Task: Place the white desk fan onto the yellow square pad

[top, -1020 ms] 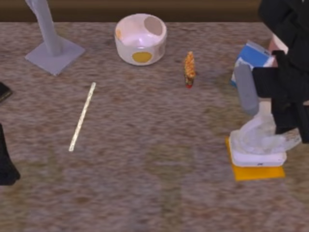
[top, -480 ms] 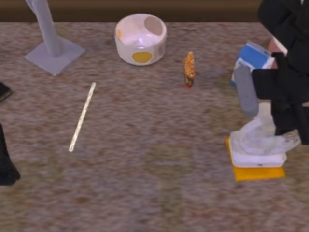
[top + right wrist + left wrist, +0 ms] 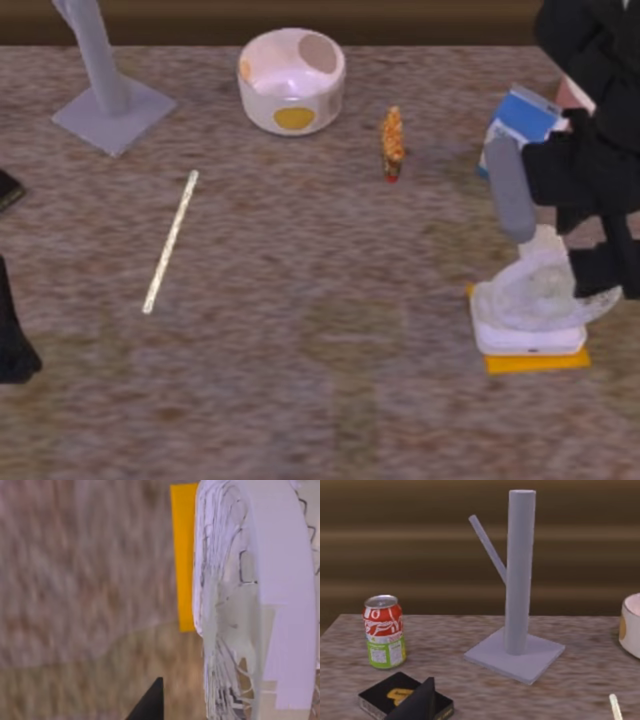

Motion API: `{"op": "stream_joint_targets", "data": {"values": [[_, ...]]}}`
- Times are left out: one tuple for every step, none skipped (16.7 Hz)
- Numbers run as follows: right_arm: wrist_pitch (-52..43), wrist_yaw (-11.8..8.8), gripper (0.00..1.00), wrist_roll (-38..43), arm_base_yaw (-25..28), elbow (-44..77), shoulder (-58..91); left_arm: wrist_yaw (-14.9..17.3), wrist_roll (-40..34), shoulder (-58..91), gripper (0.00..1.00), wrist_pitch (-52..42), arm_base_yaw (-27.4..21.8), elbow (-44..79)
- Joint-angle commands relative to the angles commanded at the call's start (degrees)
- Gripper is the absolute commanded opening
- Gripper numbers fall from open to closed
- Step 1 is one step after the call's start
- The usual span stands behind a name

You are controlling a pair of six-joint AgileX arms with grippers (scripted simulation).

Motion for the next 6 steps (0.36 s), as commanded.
{"op": "stream_joint_targets", "data": {"values": [[0.00, 0.00, 1.00, 0.00, 0.00, 0.00, 0.00, 0.00, 0.00, 0.00, 1.00, 0.00, 0.00, 0.00], [0.00, 0.00, 1.00, 0.00, 0.00, 0.00, 0.00, 0.00, 0.00, 0.00, 1.00, 0.00, 0.00, 0.00], [0.00, 0.00, 1.00, 0.00, 0.00, 0.00, 0.00, 0.00, 0.00, 0.00, 1.00, 0.00, 0.00, 0.00], [0.00, 0.00, 1.00, 0.00, 0.00, 0.00, 0.00, 0.00, 0.00, 0.00, 1.00, 0.00, 0.00, 0.00], [0.00, 0.00, 1.00, 0.00, 0.00, 0.00, 0.00, 0.00, 0.00, 0.00, 1.00, 0.00, 0.00, 0.00], [0.00, 0.00, 1.00, 0.00, 0.00, 0.00, 0.00, 0.00, 0.00, 0.00, 1.00, 0.00, 0.00, 0.00]]}}
